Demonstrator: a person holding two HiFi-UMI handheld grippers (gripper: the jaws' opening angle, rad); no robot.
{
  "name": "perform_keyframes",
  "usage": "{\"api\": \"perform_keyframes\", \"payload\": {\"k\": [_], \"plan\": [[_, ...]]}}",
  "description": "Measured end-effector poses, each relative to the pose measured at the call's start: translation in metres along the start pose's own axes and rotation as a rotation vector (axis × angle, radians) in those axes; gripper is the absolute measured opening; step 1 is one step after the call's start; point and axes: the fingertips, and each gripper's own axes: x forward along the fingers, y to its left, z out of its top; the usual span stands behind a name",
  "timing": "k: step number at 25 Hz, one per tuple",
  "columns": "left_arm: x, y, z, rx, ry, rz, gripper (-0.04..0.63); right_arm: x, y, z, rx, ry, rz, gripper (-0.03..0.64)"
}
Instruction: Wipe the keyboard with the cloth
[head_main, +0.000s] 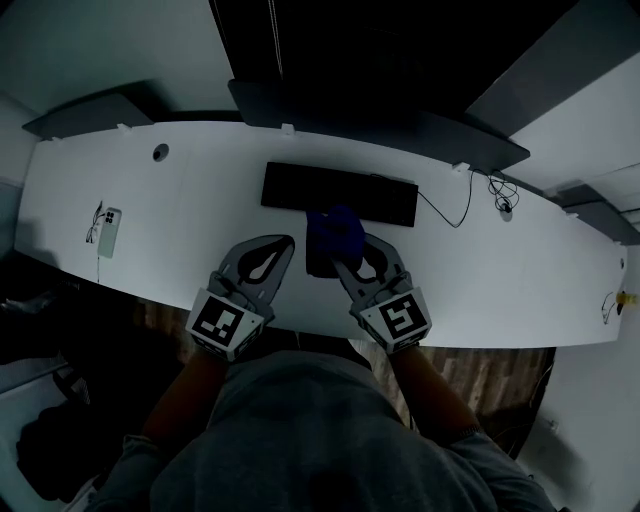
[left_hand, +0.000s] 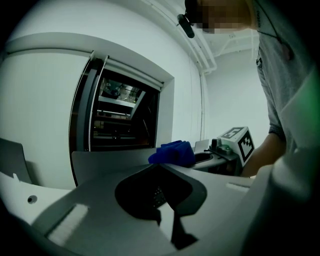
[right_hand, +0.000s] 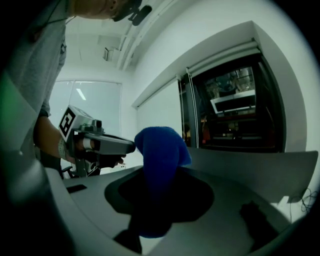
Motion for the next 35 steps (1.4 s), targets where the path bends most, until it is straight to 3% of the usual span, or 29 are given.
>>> {"api": "perform_keyframes", "payload": {"k": [4,15,35], "plan": [[0.007,0.019,-0.014,-0.008,0.015,0.013,0.008,0.022,-0.014,-0.010,0.074,0.030,-0.033,0.133],[0.026,0.095,-0.056,-0.047,0.072,0.004,0.008,0.103,-0.037,-0.027,0.109,0.100,-0.095,0.133],[0.056,0.216,-0.140,-0.160,0.163,0.097,0.008,0.250,-0.048,-0.098,0.211,0.217,-0.096,0.133]]}}
